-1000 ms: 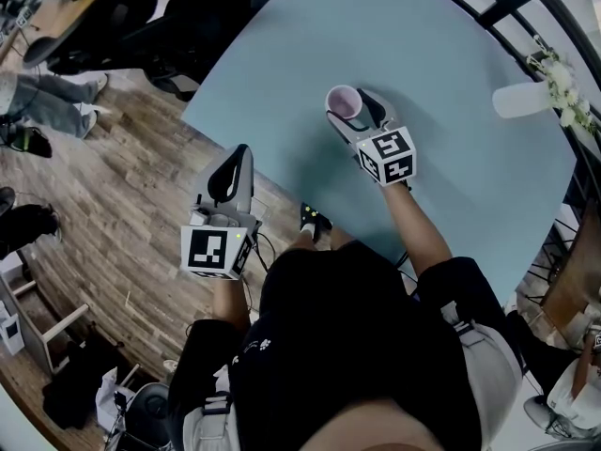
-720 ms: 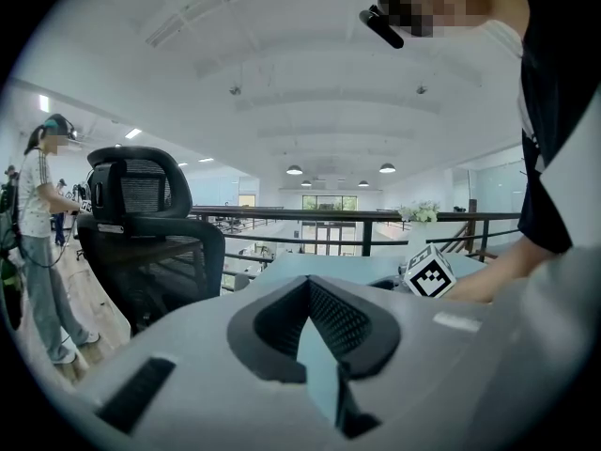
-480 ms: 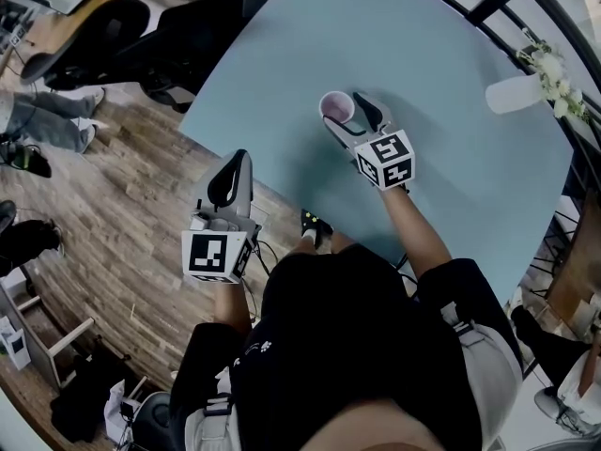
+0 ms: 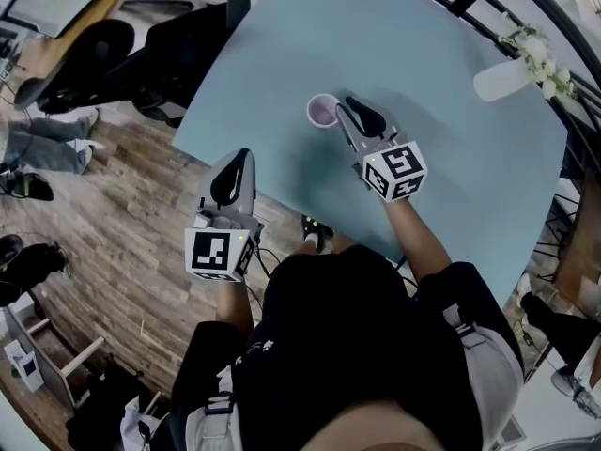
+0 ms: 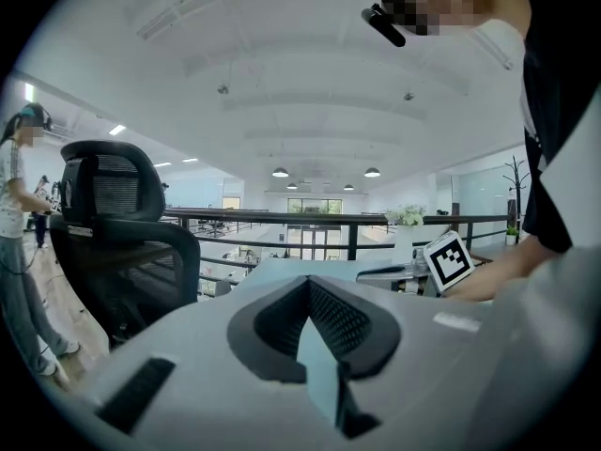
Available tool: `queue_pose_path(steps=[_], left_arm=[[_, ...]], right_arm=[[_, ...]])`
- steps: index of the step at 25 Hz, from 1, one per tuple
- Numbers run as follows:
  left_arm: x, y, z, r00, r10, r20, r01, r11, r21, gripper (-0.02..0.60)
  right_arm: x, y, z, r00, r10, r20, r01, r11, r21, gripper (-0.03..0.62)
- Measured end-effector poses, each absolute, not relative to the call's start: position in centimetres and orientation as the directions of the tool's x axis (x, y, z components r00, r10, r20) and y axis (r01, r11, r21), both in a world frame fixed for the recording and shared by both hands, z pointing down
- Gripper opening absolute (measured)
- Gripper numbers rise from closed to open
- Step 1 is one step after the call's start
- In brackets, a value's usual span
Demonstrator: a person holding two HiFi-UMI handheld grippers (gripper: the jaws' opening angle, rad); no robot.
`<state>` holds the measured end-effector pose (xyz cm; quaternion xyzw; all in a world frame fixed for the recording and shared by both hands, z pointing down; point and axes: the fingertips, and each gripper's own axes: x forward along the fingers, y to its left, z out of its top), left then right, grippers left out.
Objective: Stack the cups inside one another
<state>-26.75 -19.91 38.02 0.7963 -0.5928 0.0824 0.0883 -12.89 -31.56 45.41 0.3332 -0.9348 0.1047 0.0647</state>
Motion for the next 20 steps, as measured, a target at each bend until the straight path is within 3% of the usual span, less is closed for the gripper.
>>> queue_pose_path(steps=[5,20], left_arm=[[-25.3,-20.5,37.8,0.329,-0.918,0.22,-0.944,-0.327,0.047,-0.008],[-20.9,-22.8,37.1,0.46,-0.868,0.188,-0.887,-0.459,0.055,-0.008]], right_arm=[[-10.6,-31.0,43.3,-0.747,-0.652,0.13,-0.665,0.734,-0.137,0.006],[-6.1,-27.8,39.2,-0.71,-0.702,0.063,-0.702,0.697,-0.146,0.006]])
